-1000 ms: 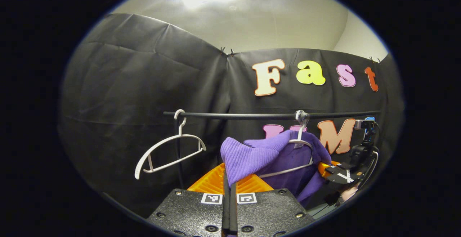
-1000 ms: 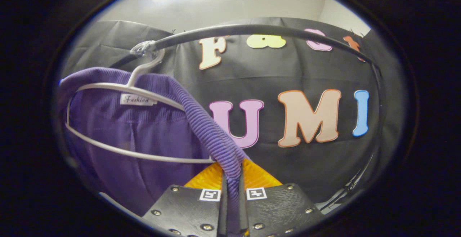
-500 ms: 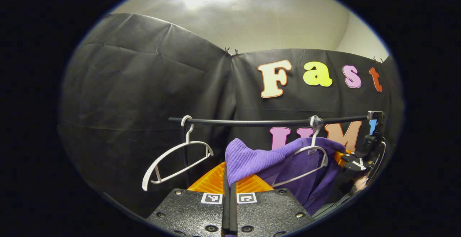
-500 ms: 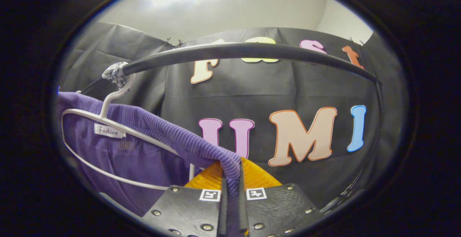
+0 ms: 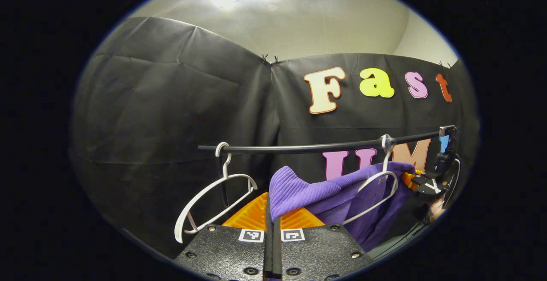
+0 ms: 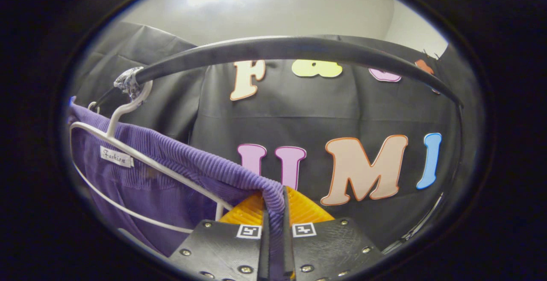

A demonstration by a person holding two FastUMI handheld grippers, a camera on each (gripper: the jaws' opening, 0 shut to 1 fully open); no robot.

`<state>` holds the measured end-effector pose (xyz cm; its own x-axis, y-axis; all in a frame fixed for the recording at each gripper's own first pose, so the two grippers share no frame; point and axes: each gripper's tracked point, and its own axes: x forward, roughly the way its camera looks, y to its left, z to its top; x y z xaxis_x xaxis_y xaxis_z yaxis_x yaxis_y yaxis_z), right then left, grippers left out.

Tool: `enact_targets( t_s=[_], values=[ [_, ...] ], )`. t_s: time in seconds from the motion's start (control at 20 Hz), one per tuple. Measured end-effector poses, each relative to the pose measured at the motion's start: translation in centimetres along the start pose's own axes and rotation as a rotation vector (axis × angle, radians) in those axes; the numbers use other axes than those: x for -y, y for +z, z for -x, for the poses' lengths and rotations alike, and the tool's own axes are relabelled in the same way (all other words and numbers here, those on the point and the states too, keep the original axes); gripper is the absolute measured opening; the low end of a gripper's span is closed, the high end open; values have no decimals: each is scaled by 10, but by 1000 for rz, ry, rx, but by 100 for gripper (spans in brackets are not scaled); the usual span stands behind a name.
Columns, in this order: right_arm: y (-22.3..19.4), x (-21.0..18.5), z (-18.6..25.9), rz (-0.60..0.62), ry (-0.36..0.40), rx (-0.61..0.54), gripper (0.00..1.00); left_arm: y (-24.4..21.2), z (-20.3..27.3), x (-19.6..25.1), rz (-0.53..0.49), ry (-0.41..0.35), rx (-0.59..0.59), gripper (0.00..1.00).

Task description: Grasp the clothes on the hanger with both hands and then place them into the laundry hamper below.

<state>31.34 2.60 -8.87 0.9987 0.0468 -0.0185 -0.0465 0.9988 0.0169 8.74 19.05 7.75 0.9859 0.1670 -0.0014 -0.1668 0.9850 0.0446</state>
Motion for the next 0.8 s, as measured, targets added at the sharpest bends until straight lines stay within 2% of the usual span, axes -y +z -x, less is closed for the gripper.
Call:
enact_targets(
  t_s=[0.2,0.25,0.3,0.45,0.75,0.8],
  values=[
    [10,-6,-2,8,28,26,12,8,-17,-13,-16,9,20,0],
    [11,-6,-2,15,32,31,12,12,-23,-16,-34,12,29,3],
    [13,-6,-3,24,32,39,12,15,-28,-17,-52,11,40,0],
    [13,-2,-7,29,25,45,12,20,-43,-13,-79,-6,66,0],
    [-7,12,-15,19,3,12,12,-13,-62,-1,-42,-74,45,2],
    [-12,14,-17,19,-1,4,12,-24,-65,1,-24,-87,36,0]
  ],
)
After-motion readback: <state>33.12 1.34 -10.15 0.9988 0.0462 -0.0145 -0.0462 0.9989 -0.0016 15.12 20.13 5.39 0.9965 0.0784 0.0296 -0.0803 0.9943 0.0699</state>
